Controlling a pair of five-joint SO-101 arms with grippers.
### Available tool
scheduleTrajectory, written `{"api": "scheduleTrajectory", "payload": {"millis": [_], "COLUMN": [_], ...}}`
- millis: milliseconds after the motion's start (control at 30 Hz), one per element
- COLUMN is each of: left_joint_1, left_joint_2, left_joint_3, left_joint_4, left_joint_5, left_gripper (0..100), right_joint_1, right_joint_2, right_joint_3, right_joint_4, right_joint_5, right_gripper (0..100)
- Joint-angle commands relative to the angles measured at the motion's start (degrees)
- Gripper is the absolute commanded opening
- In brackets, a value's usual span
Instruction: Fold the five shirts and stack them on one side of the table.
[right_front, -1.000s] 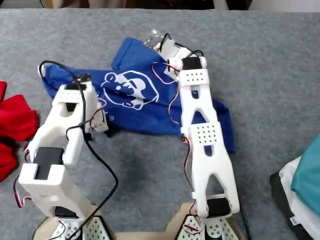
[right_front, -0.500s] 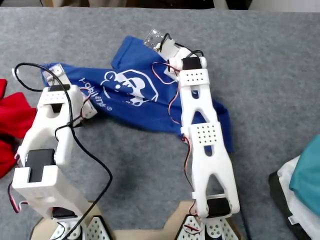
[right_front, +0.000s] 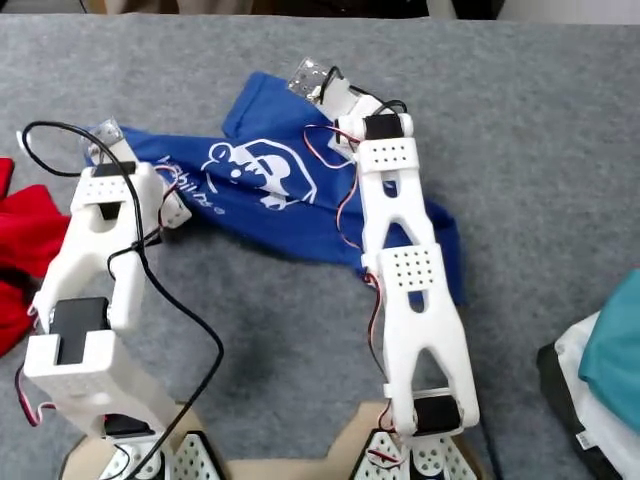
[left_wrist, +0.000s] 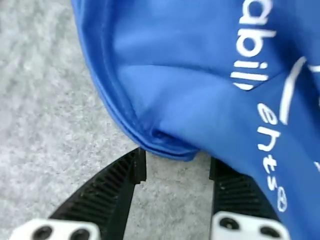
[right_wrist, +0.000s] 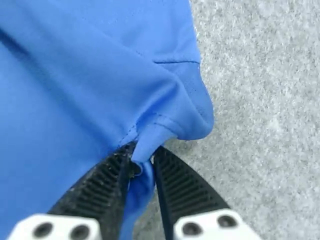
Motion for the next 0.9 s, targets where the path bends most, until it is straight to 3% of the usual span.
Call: {"api": "scheduleTrajectory", "payload": {"millis": [0,533,867], "left_joint_1": [-0.2,0.1,0.2], "left_joint_2": [-2.2,0.0,-0.7], "left_joint_3": [-6.5,-8.6,-8.5], "left_joint_4": [3.4,2.8,2.9], "left_joint_5": [1.7,4.5,12.0], "left_gripper": [22,22,22], "right_joint_1": [0.2,0.0,0.0], "right_joint_2": [-0.3,-0.2,-0.2], "right_joint_3": [-0.2,-0.1,-0.1], "right_joint_4": [-0.3,-0.3,-0.3], "right_joint_5": [1.0,1.0,1.0], "right_gripper": [0.5,0.5,0.5]}}
